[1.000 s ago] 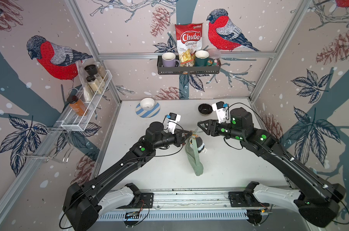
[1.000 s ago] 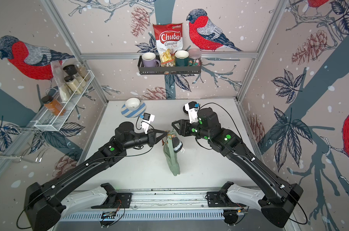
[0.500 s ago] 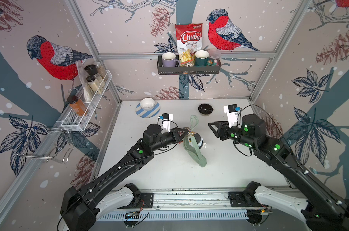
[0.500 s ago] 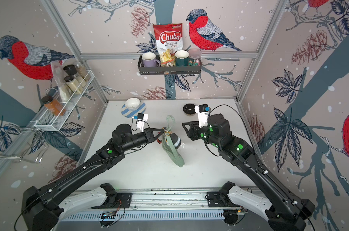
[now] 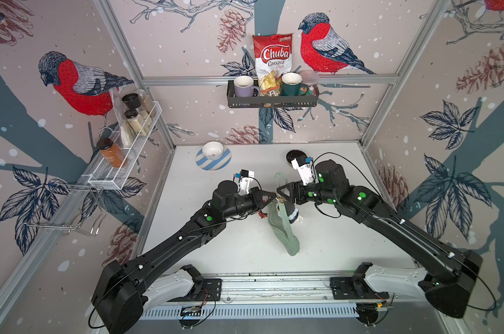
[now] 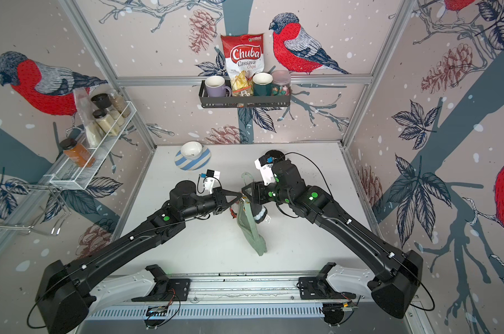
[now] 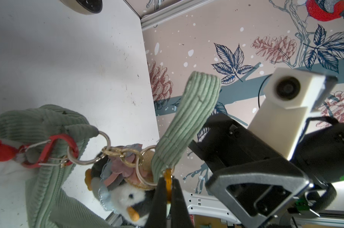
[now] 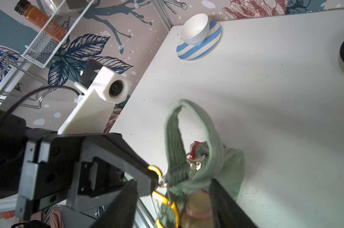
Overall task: Remove the decoration from the bag
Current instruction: Pick up the bag from the center of the board.
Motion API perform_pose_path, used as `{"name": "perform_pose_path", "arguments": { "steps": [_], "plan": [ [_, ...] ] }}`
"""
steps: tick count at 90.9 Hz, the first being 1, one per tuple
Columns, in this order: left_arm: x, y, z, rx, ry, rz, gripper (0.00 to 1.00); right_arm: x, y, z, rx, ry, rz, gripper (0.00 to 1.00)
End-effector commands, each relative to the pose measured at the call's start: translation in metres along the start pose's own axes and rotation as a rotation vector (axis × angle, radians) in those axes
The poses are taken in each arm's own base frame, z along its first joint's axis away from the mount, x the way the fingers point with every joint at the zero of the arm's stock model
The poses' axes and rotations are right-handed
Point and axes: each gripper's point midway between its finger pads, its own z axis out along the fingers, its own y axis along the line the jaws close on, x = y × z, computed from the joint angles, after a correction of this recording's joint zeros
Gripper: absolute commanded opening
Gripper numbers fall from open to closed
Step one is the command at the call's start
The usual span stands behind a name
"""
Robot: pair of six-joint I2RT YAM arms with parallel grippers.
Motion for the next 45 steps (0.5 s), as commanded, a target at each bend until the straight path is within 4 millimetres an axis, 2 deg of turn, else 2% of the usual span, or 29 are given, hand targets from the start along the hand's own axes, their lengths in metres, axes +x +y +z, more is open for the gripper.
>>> {"name": "perform_pose_path", "arguments": {
  "steps": [1, 14, 22, 33, 41, 45],
  "plan": [
    [0.007, -0.019, 0.001, 0.092, 0.057, 0.073, 0.0, -0.004, 0.007, 0.005, -0.04, 0.004, 0.039, 0.74],
    [0.019, -0.023, 0.006, 0.136, 0.134, 0.123, 0.0, -0.01, 0.004, 0.007, -0.03, -0.026, 0.076, 0.69],
    [0.026, -0.022, 0.006, 0.139, 0.179, 0.156, 0.0, -0.011, -0.003, 0.014, -0.002, -0.022, 0.091, 0.61],
    [0.031, -0.014, 0.006, 0.104, 0.205, 0.208, 0.0, -0.017, -0.002, 0.008, -0.003, -0.05, 0.089, 0.44],
    [0.035, -0.012, 0.006, 0.105, 0.227, 0.238, 0.0, -0.022, -0.001, 0.007, 0.0, -0.069, 0.082, 0.19],
    [0.038, -0.01, 0.006, 0.109, 0.244, 0.263, 0.0, -0.028, 0.003, -0.004, -0.008, -0.099, 0.072, 0.1]
  ]
}}
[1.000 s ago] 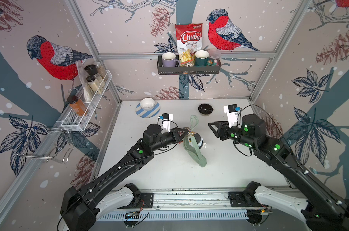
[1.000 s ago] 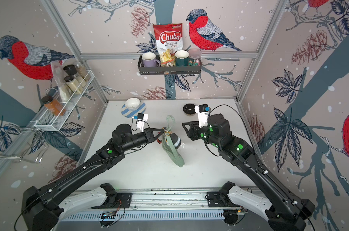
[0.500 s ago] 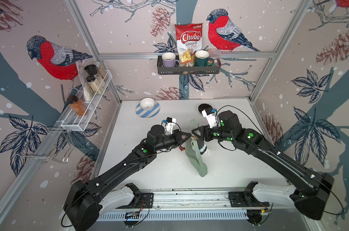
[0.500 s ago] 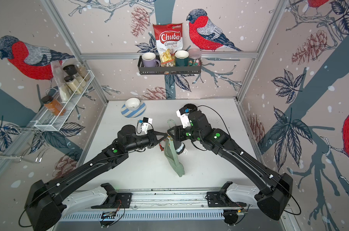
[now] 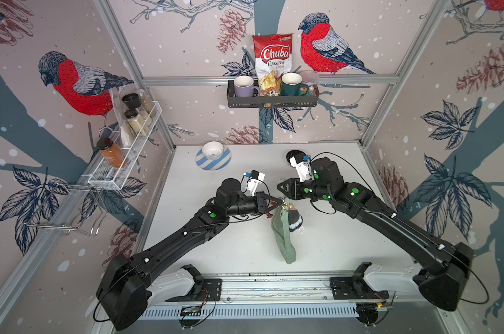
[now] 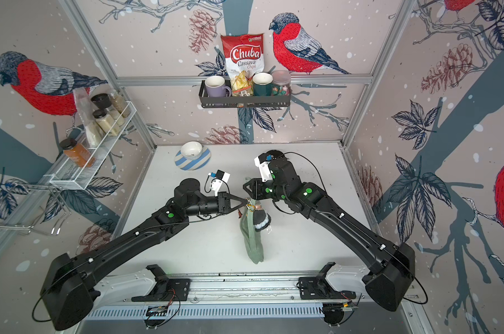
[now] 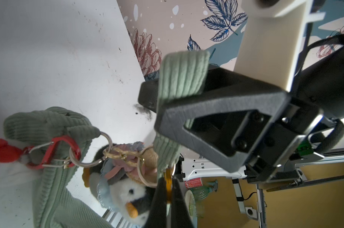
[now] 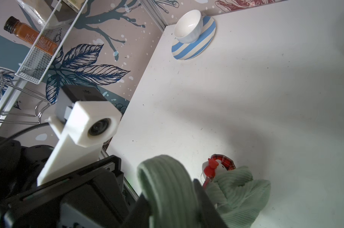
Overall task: Remove the decoration from the bag
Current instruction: Pick up the bag from the center of the board, then remove the decoration item from the bag.
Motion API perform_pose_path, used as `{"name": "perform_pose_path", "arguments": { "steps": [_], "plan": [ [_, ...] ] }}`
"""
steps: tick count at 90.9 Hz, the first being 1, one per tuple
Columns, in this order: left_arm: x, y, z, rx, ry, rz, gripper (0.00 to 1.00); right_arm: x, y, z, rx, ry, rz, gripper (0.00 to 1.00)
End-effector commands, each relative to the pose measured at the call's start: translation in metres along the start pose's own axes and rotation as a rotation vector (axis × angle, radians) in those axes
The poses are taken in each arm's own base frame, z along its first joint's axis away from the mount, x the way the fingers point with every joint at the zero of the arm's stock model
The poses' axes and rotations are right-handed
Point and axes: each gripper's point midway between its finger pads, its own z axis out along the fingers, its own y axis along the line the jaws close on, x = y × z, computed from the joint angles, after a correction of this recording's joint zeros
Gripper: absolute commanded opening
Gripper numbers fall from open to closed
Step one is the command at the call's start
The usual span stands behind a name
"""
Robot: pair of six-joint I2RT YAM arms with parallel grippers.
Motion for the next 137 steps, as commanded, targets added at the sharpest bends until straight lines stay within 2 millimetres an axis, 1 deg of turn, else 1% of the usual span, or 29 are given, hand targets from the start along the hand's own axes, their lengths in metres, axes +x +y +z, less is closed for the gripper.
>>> {"name": "perform_pose_path", "arguments": {
  "steps": [1, 7, 13, 18, 28, 34, 37, 39, 42, 49, 52, 57, 62, 72, 83, 86, 93, 101, 104, 108, 114, 119, 127, 135, 137],
  "plan": [
    [0.009, -0.006, 0.001, 0.034, 0.06, 0.107, 0.0, -0.02, 0.01, -0.013, -0.016, -0.088, -0.015, 0.09],
    [0.016, -0.002, 0.003, 0.042, 0.096, 0.141, 0.0, -0.025, 0.013, -0.019, -0.02, -0.105, -0.024, 0.03],
    [0.021, 0.001, 0.005, 0.048, 0.131, 0.167, 0.0, -0.03, 0.02, -0.026, -0.039, -0.127, -0.035, 0.02],
    [0.024, 0.0, 0.008, 0.066, 0.157, 0.186, 0.0, -0.032, 0.025, -0.03, -0.056, -0.142, -0.046, 0.01],
    [0.026, -0.019, 0.01, 0.134, 0.188, 0.24, 0.0, -0.029, 0.032, -0.033, -0.083, -0.141, -0.071, 0.0],
    [0.025, -0.027, 0.008, 0.143, 0.192, 0.288, 0.0, -0.027, 0.034, -0.036, -0.089, -0.141, -0.078, 0.0],
    [0.024, -0.027, 0.007, 0.133, 0.196, 0.296, 0.0, -0.026, 0.035, -0.038, -0.093, -0.144, -0.081, 0.0],
    [0.024, -0.025, 0.007, 0.123, 0.198, 0.307, 0.06, -0.027, 0.036, -0.04, -0.095, -0.148, -0.083, 0.0],
    [0.021, -0.024, 0.006, 0.104, 0.197, 0.318, 0.12, -0.027, 0.037, -0.043, -0.098, -0.155, -0.086, 0.0],
    [0.01, -0.019, 0.003, 0.029, 0.175, 0.337, 0.3, -0.029, 0.038, -0.05, -0.077, -0.179, -0.091, 0.0],
    [0.006, -0.015, 0.001, -0.018, 0.162, 0.348, 0.34, -0.031, 0.036, -0.054, -0.058, -0.197, -0.091, 0.0],
    [-0.001, -0.014, -0.005, -0.084, 0.128, 0.379, 0.41, -0.035, 0.033, -0.061, -0.027, -0.229, -0.089, 0.0],
    [-0.006, -0.017, -0.012, -0.127, 0.097, 0.404, 0.45, -0.04, 0.028, -0.069, 0.012, -0.269, -0.078, 0.0],
    [-0.006, -0.025, -0.025, -0.217, 0.045, 0.485, 0.55, -0.05, 0.023, -0.084, 0.067, -0.345, -0.06, 0.0],
    [-0.005, -0.034, -0.029, -0.324, -0.01, 0.57, 0.56, -0.06, 0.02, -0.096, 0.133, -0.414, -0.044, 0.0],
    [-0.002, -0.039, -0.027, -0.333, -0.017, 0.598, 0.56, -0.061, 0.02, -0.098, 0.146, -0.425, -0.044, 0.0],
    [-0.003, -0.043, -0.023, -0.399, -0.07, 0.651, 0.56, -0.067, 0.014, -0.103, 0.204, -0.459, -0.024, 0.0],
    [0.0, -0.051, -0.012, -0.412, -0.098, 0.69, 0.54, -0.071, 0.005, -0.106, 0.266, -0.489, 0.012, 0.0],
    [-0.002, -0.054, -0.008, -0.423, -0.113, 0.703, 0.55, -0.073, 0.002, -0.107, 0.286, -0.5, 0.031, 0.0],
    [-0.004, -0.055, -0.002, -0.442, -0.121, 0.718, 0.56, -0.075, -0.001, -0.109, 0.306, -0.516, 0.059, 0.0],
    [-0.005, -0.055, 0.007, -0.448, -0.132, 0.726, 0.62, -0.078, -0.008, -0.111, 0.346, -0.544, 0.11, 0.0],
    [-0.01, -0.059, 0.012, -0.438, -0.166, 0.716, 0.65, -0.079, -0.013, -0.114, 0.371, -0.566, 0.16, 0.0],
    [-0.021, -0.068, 0.017, -0.413, -0.231, 0.714, 0.65, -0.082, -0.016, -0.116, 0.382, -0.594, 0.216, 0.0],
    [-0.027, -0.061, 0.025, -0.446, -0.248, 0.725, 0.65, -0.083, -0.016, -0.115, 0.374, -0.606, 0.257, 0.0],
    [-0.032, -0.07, 0.026, -0.43, -0.266, 0.73, 0.65, -0.084, -0.015, -0.115, 0.372, -0.609, 0.266, 0.0]
  ]
}}
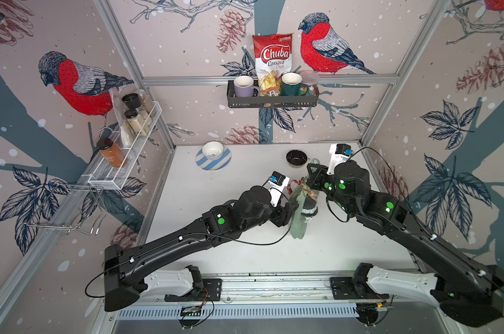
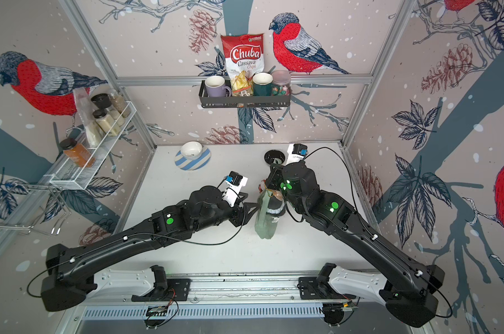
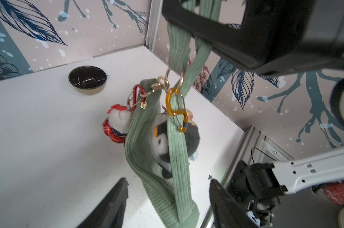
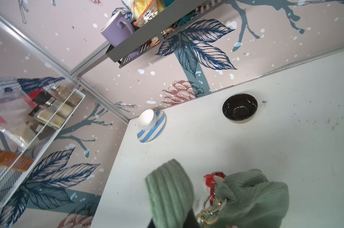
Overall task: Remove the decoration from the bag
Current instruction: Remove the decoration item from the bag.
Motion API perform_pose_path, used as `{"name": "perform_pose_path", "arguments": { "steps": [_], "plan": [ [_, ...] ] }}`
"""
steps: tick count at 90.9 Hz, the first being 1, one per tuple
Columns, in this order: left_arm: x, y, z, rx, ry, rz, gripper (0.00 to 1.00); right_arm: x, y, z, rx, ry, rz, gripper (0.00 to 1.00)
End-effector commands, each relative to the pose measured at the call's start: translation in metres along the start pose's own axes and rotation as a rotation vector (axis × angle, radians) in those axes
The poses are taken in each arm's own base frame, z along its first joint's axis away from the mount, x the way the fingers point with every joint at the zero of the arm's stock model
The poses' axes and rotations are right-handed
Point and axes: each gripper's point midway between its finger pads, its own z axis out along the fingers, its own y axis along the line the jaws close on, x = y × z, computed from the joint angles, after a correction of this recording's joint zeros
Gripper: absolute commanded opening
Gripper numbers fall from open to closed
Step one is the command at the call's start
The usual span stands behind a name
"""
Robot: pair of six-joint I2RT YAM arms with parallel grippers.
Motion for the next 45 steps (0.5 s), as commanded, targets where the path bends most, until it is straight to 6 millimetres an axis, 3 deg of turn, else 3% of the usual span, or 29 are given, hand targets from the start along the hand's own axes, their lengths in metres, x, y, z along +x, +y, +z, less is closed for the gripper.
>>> {"name": "perform_pose_path", "arguments": {
  "steps": [1, 29, 38, 45],
  "plan": [
    [-0.034, -0.002, 0.006, -0.026, -0.122, 0.005, 0.65, -0.014, -0.002, -0.001, 0.033, -0.064, 0.113, 0.0],
    [-0.038, -0.004, 0.038, -0.038, -0.13, 0.027, 0.7, -0.015, -0.001, 0.0, 0.046, -0.061, 0.213, 0.0],
    [-0.038, 0.003, 0.052, -0.035, -0.117, -0.005, 0.53, -0.014, 0.001, 0.0, 0.033, -0.056, 0.233, 0.0],
    [-0.04, 0.006, 0.056, -0.033, -0.127, -0.011, 0.47, -0.013, 0.003, 0.0, 0.024, -0.051, 0.242, 0.0]
  ]
}}
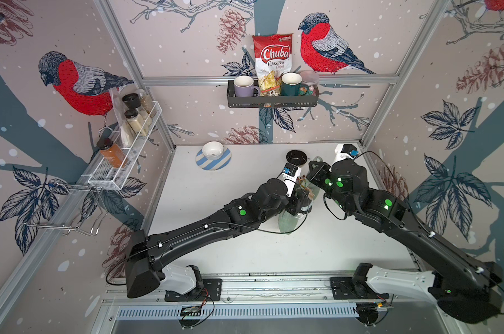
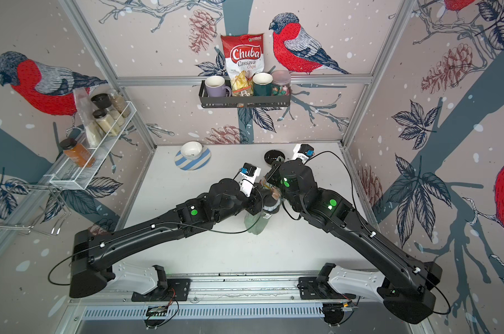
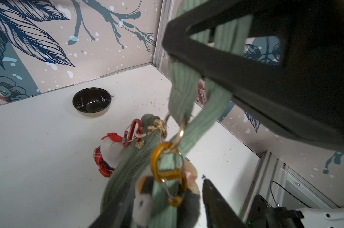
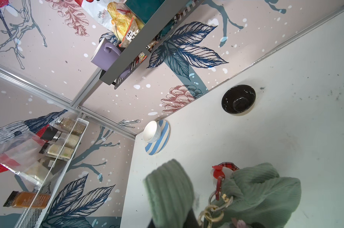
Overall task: Remove the decoration from the bag
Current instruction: Remove the decoration item from the bag.
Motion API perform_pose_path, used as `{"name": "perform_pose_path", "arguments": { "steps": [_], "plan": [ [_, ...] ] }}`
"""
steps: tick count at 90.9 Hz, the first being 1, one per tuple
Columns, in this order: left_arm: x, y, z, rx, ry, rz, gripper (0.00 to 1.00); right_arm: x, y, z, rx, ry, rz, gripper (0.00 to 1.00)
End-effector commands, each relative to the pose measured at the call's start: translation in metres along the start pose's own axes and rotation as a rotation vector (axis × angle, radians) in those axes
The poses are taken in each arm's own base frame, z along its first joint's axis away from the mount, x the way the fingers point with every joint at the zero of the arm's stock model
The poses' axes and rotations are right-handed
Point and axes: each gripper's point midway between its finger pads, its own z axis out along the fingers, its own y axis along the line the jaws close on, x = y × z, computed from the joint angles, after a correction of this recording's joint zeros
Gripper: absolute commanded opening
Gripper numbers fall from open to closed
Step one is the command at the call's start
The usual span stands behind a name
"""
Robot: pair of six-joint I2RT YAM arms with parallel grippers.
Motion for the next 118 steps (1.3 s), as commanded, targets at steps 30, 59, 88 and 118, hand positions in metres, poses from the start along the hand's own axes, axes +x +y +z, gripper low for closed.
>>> {"name": "perform_pose_path", "arguments": {
  "steps": [30, 59, 88, 118],
  "plan": [
    [-0.017, 0.001, 0.005, 0.237, -0.024, -0.103, 0.02, -0.008, 0.001, -0.007, -0.014, -0.034, -0.006, 0.0],
    [-0.03, -0.017, -0.022, 0.83, 0.056, -0.192, 0.0, 0.013, 0.011, -0.029, -0.292, 0.017, -0.417, 0.25],
    [-0.073, -0.043, -0.073, 1.226, 0.059, -0.254, 0.0, 0.01, -0.013, -0.033, -0.496, 0.23, -0.379, 0.56],
    [-0.067, -0.044, -0.068, 1.273, 0.155, -0.312, 0.0, 0.003, -0.016, -0.048, -0.713, 0.286, -0.33, 0.71]
  ]
}}
